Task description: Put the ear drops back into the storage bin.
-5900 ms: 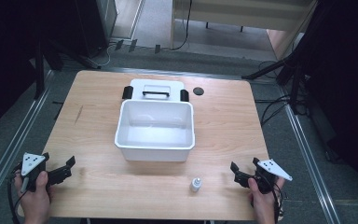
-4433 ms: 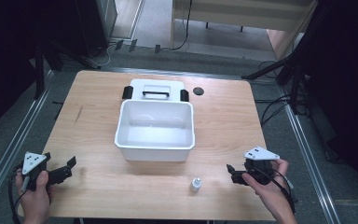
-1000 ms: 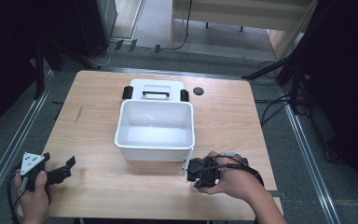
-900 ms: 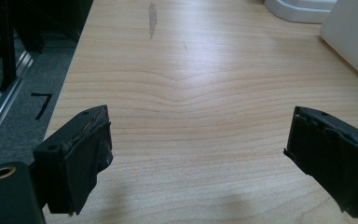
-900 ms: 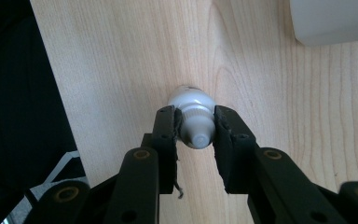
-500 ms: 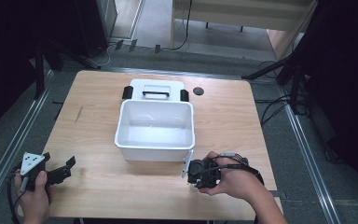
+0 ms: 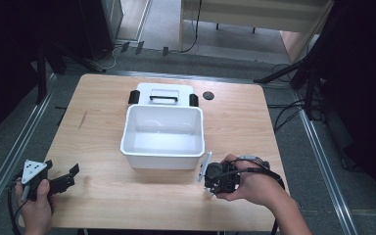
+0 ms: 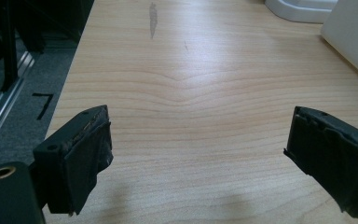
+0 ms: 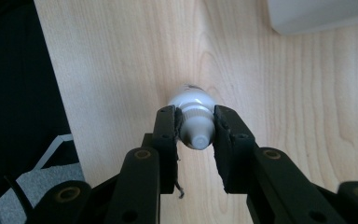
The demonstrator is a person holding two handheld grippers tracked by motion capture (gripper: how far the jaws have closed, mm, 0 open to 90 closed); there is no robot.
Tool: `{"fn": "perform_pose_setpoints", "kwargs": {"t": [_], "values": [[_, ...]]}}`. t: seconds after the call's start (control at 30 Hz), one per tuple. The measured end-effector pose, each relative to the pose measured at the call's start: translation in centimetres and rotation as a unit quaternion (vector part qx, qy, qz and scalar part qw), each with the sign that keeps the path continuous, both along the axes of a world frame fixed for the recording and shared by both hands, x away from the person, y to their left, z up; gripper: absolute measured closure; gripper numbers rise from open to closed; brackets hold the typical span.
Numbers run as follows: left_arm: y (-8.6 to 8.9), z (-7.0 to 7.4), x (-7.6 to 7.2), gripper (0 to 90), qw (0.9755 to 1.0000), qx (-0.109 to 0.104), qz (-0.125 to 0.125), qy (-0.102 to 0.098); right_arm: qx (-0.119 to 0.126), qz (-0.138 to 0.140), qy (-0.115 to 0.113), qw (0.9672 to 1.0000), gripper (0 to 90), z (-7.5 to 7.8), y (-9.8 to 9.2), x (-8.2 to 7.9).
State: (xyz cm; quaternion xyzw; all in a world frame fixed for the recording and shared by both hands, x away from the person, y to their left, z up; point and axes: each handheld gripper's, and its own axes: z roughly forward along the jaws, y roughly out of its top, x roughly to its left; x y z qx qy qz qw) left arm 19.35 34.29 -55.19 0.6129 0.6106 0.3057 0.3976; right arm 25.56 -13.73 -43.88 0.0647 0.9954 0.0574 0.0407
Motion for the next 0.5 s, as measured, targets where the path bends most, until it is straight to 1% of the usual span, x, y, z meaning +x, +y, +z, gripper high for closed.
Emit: {"fn": "perform_pose_setpoints", "kwargs": {"t": [0.1, 0.17, 0.23, 0.3, 0.33, 0.4, 0.5], "values": [[0.0, 0.0, 0.0, 7.2, 1.0000, 0.000, 0.000, 0.000, 0.001, -0.009, 0.000, 1.0000, 72.1, 0.5, -0.4, 0.2], [0.0, 0.0, 0.0, 7.2, 1.0000, 0.000, 0.000, 0.000, 0.002, -0.006, -0.001, 1.0000, 72.1, 0.9, -0.7, 0.5], [0.0, 0.0, 0.0, 7.2, 1.0000, 0.001, 0.001, 0.000, 0.001, -0.016, 0.001, 0.9999, 72.1, 1.3, -1.0, 0.6], [0.0, 0.0, 0.0, 7.2, 1.0000, 0.000, 0.002, -0.001, 0.002, -0.012, -0.001, 0.9999, 72.1, 1.7, -1.3, 0.9], [0.0, 0.0, 0.0, 7.2, 1.0000, 0.000, 0.001, -0.001, 0.002, -0.020, 0.000, 0.9998, 72.1, 1.9, -1.4, 1.0], [0.0, 0.0, 0.0, 7.2, 1.0000, 0.000, 0.001, 0.000, 0.001, -0.024, 0.000, 0.9997, 72.1, 2.4, -1.7, 1.3], [0.0, 0.0, 0.0, 7.2, 1.0000, 0.000, 0.003, -0.002, -0.002, -0.031, -0.006, 0.9995, 72.1, 3.1, -2.0, 1.7]]}}
